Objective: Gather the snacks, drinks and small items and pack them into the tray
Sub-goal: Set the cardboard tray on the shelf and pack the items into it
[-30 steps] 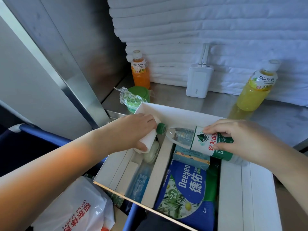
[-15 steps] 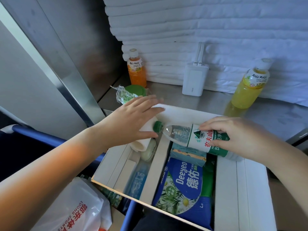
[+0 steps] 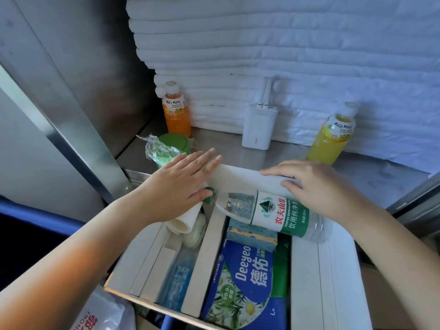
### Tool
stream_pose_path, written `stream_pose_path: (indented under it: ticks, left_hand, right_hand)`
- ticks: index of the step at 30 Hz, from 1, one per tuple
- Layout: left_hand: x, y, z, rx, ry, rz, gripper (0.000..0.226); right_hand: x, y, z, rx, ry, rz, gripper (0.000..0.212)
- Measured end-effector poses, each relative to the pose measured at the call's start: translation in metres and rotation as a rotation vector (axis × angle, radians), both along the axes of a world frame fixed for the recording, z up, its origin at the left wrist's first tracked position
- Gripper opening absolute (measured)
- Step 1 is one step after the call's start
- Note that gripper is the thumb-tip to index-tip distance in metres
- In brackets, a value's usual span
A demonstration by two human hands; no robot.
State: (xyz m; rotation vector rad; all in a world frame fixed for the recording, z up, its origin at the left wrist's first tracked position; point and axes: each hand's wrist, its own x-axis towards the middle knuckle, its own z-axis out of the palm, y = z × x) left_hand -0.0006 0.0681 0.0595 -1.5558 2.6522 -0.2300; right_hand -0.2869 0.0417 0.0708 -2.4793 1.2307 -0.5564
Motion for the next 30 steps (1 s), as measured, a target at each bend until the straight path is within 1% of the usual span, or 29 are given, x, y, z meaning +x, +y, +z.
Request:
stream_pose_path:
  ticks: [1, 3, 4, 5, 8, 10, 12, 16, 21, 22, 24, 27, 30]
  left_hand:
    - [0.000, -0.001, 0.000, 0.015, 0.022, 0.002, 0.063]
    - [0.001, -0.002, 0.001, 0.038, 0.065, 0.002, 0.063]
    - [0.001, -0.002, 0.000, 0.046, 0.087, 0.001, 0.062]
    - [0.002, -0.002, 0.000, 0.050, 0.103, -0.003, 0.062]
    - [0.002, -0.001, -0.001, 0.053, 0.131, -0.006, 0.064]
    - [0.002, -0.002, -0.001, 0.053, 0.136, -0.007, 0.065]
    - [0.003, -0.003, -0.002, 0.055, 0.128, -0.007, 0.066]
    - [0.004, -0.003, -0.004, 0.056, 0.115, -0.005, 0.069]
    - [0.005, -0.004, -0.006, 0.046, 0.119, -0.010, 0.070]
    - [0.005, -0.003, -0.006, 0.045, 0.124, -0.010, 0.071]
    - [0.004, -0.003, -0.006, 0.041, 0.133, -0.015, 0.071]
    - [0.004, -0.003, -0.006, 0.039, 0.153, -0.019, 0.071]
    - [0.004, -0.004, -0.006, 0.042, 0.147, -0.018, 0.071]
  right_hand:
    - [0.000, -0.002, 0.000, 0.024, -0.009, -0.006, 0.043]
    - [-0.001, -0.007, 0.003, 0.042, -0.043, -0.027, 0.033]
    - [-0.001, -0.012, 0.005, 0.009, -0.076, -0.069, 0.028]
    - [-0.001, -0.016, 0.006, -0.058, -0.126, -0.146, 0.028]
    - [-0.006, -0.031, 0.008, -0.270, -0.360, -0.482, 0.043]
    - [-0.010, -0.037, 0.005, -0.289, -0.463, -0.666, 0.058]
    - [-0.013, -0.045, 0.002, -0.283, -0.493, -0.773, 0.066]
    - [-0.016, -0.063, -0.001, -0.305, -0.435, -0.880, 0.077]
    - [-0.016, -0.082, -0.004, -0.211, -0.147, -0.900, 0.082]
    - [-0.016, -0.085, -0.005, -0.196, -0.113, -0.900, 0.082]
    - [-0.017, -0.086, -0.006, -0.204, -0.092, -0.912, 0.078]
    - [-0.018, -0.086, -0.006, -0.285, -0.059, -0.931, 0.073]
    - [-0.020, -0.089, -0.006, -0.307, -0.013, -0.989, 0.074]
